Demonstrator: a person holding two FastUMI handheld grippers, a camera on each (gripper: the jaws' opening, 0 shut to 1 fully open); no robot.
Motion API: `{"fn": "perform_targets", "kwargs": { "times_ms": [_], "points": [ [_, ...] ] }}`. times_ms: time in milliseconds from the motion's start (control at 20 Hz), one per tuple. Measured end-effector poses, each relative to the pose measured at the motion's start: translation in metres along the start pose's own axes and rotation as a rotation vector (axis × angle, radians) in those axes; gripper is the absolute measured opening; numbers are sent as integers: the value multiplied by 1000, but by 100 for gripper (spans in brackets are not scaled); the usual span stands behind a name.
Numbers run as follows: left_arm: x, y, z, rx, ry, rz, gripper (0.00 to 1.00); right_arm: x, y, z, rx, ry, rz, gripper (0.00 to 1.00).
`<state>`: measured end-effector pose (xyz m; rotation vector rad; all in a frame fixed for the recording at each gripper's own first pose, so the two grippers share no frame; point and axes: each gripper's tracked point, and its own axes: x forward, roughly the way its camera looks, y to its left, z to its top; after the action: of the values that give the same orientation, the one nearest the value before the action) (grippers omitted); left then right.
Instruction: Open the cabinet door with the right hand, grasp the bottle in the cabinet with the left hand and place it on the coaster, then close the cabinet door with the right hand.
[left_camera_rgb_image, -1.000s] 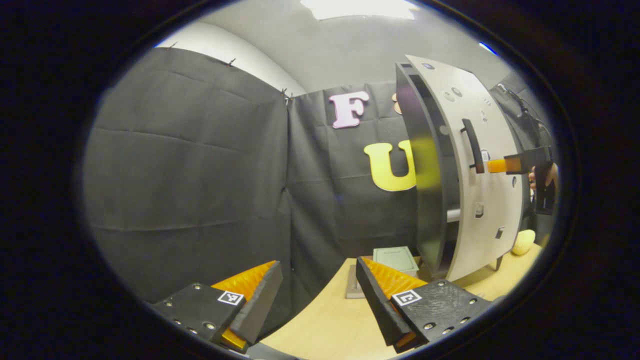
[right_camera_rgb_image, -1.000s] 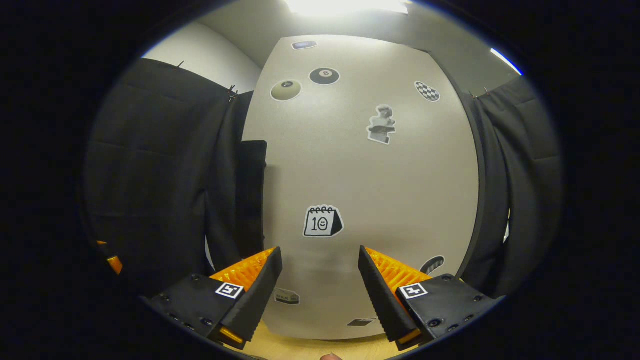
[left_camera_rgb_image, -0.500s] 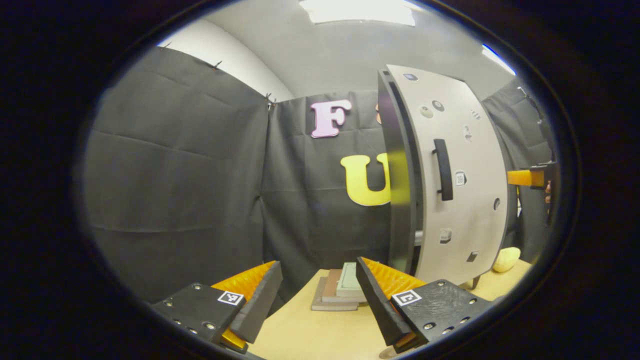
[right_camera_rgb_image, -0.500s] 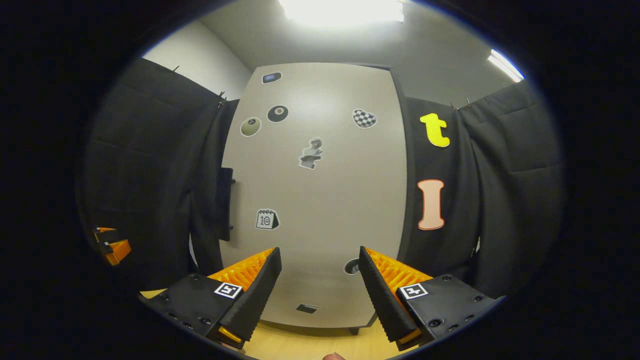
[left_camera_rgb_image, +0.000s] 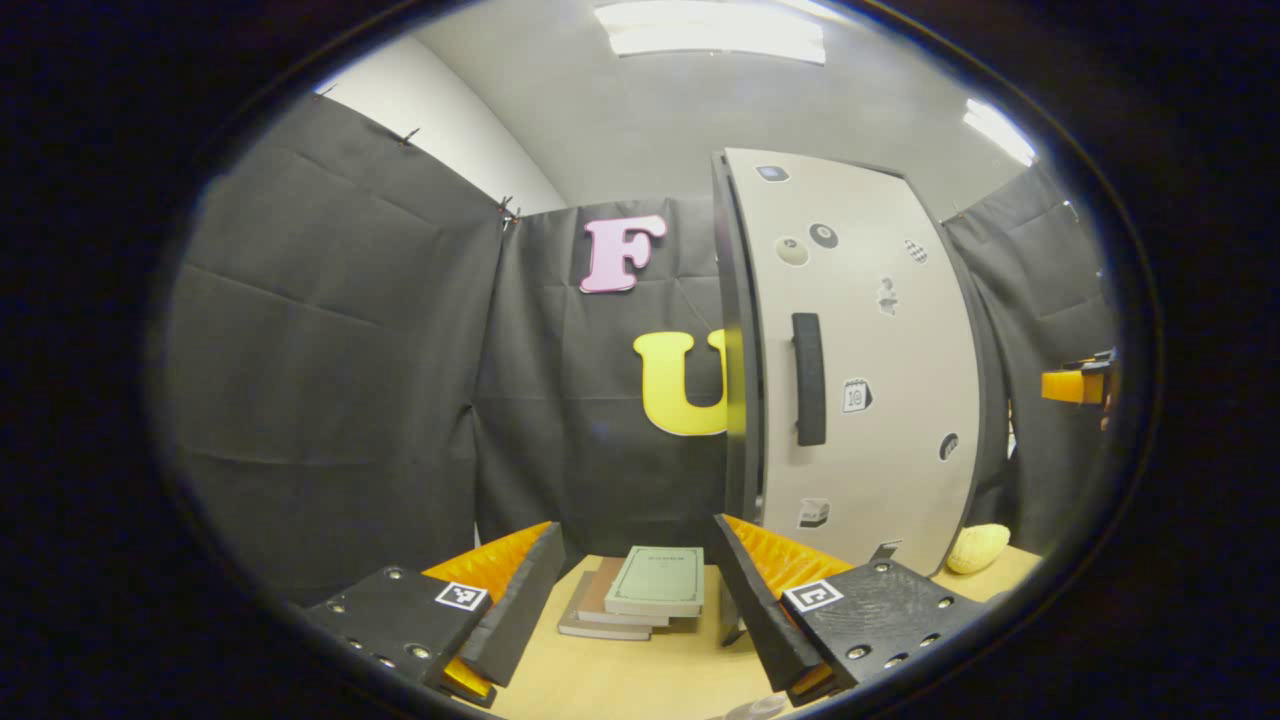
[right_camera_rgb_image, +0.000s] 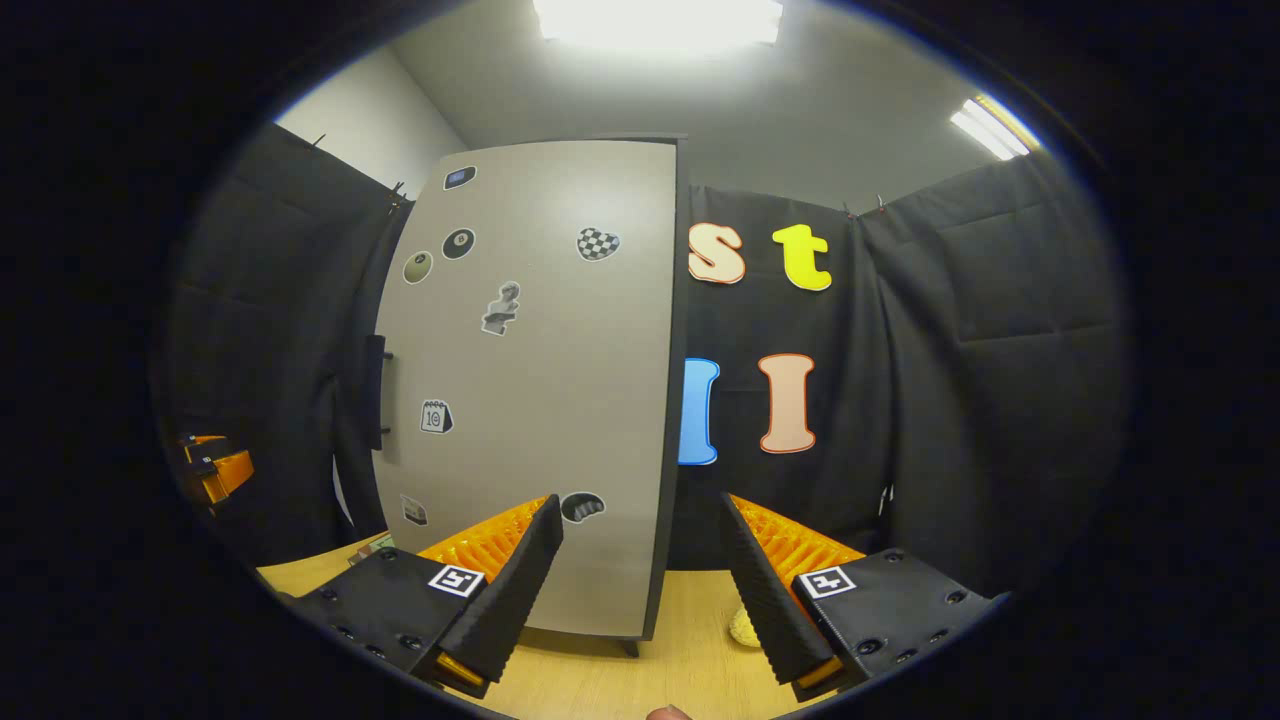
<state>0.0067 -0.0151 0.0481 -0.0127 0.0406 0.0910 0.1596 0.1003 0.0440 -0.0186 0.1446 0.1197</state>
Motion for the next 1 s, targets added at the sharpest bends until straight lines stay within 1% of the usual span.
{"fn": "perform_targets", "kwargs": {
  "times_ms": [50, 100, 150, 200, 250, 300, 350, 500, 700, 800, 900, 950, 1000],
  "points": [
    [3, -7, 1, 5, -2, -7, 89, -3, -8, -3, 5, 6, -8, 97],
    [4, -12, 3, 9, -4, -14, 91, -6, -16, -5, 10, 11, -18, 97],
    [2, -19, 7, 12, -9, -22, 89, -9, -24, -8, 14, 15, -28, 98],
    [1, -25, 11, 17, -14, -28, 91, -12, -31, -9, 19, 16, -37, 98],
    [-1, -31, 13, 22, -19, -32, 89, -15, -38, -11, 23, 19, -44, 98],
    [-2, -35, 17, 26, -23, -34, 91, -18, -43, -14, 26, 23, -47, 98],
    [-2, -38, 19, 30, -27, -38, 89, -22, -48, -15, 33, 24, -50, 98],
    [-5, -45, 28, 38, -39, -44, 89, -27, -62, -19, 50, 26, -68, 98],
    [-12, -49, 33, 57, -41, -49, 89, -33, -68, -22, 64, 30, -71, 98],
    [-16, -51, 32, 57, -37, -50, 94, -36, -69, -24, 58, 33, -70, 98],
    [-20, -48, 33, 60, -35, -43, 89, -37, -67, -24, 51, 33, -68, 98],
    [-21, -47, 34, 63, -36, -42, 91, -38, -66, -23, 50, 33, -67, 98],
    [-23, -47, 33, 65, -33, -42, 89, -38, -65, -22, 51, 30, -67, 98]
  ]
}}
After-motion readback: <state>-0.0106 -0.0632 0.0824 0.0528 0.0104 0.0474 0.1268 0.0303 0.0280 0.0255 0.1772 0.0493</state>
